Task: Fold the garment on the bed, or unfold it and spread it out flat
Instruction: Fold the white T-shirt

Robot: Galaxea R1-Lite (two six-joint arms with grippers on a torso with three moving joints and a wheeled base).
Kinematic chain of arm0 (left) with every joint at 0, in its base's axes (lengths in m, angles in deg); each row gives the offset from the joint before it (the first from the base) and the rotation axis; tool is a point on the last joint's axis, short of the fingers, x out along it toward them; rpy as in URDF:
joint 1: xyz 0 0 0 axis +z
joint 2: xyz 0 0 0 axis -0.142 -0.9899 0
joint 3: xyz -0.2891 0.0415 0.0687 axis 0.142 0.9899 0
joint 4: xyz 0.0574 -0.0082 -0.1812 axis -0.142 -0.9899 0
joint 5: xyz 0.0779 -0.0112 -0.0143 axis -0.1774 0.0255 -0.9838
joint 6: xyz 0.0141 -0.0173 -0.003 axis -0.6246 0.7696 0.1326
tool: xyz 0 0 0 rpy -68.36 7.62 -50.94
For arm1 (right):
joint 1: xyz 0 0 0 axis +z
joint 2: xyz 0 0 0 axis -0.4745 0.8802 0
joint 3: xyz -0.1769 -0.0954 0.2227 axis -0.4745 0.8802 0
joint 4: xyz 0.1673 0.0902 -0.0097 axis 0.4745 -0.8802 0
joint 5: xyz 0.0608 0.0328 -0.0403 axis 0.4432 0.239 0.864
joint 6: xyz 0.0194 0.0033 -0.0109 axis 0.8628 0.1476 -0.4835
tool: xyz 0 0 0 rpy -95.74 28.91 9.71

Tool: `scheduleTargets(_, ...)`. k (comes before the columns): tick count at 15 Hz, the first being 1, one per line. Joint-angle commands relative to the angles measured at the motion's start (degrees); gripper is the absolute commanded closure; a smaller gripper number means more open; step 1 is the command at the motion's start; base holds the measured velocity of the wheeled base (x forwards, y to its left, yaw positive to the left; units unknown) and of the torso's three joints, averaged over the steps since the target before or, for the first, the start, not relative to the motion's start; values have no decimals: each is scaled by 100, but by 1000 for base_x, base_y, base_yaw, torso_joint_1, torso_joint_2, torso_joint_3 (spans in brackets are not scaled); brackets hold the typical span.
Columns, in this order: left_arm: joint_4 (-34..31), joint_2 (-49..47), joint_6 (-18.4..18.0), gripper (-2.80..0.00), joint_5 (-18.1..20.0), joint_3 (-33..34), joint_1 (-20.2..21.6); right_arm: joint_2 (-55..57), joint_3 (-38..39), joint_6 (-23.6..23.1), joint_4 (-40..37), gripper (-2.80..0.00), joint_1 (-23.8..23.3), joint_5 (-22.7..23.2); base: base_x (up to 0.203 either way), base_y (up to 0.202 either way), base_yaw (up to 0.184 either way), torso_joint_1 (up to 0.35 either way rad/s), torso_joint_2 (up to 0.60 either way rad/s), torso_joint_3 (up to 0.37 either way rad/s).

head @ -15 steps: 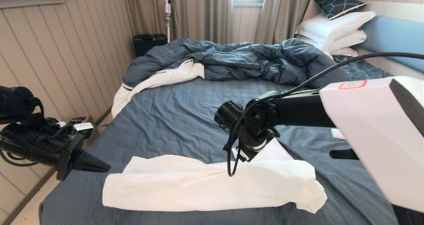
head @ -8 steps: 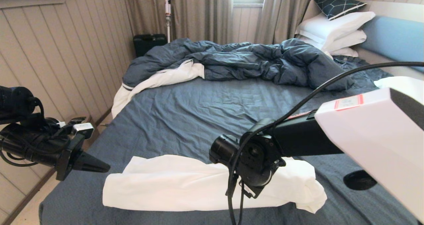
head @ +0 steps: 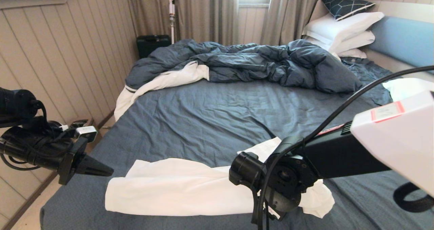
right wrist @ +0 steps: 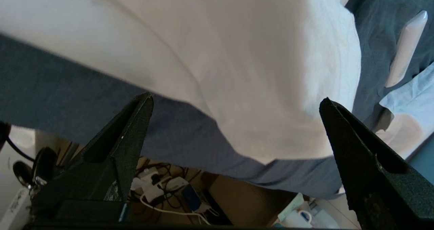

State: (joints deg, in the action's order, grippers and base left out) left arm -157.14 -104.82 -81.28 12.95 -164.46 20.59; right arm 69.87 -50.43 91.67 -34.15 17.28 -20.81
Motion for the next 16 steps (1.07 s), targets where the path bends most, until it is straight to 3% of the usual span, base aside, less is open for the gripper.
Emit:
scheduleTargets(1,-39,-25,-12,0,38,-1,6,126,106,-34,140,-280,-132,-22,0,0,0,0,0,0)
scheduleTargets(5,-39,-25,-3,0,64,-19,6,280,61,-123,453,-280,-278,-28,0,0,0,0,0,0)
scheduleTargets(7,-35,-25,-3,0,64,-19,6,276,-2,-399,824,-280,-538,-70,0,0,0,0,0,0)
scheduleTargets(16,-48,-42,-3,0,64,-19,6,102,105,-571,943,-280,-703,-312,0,0,0,0,0,0)
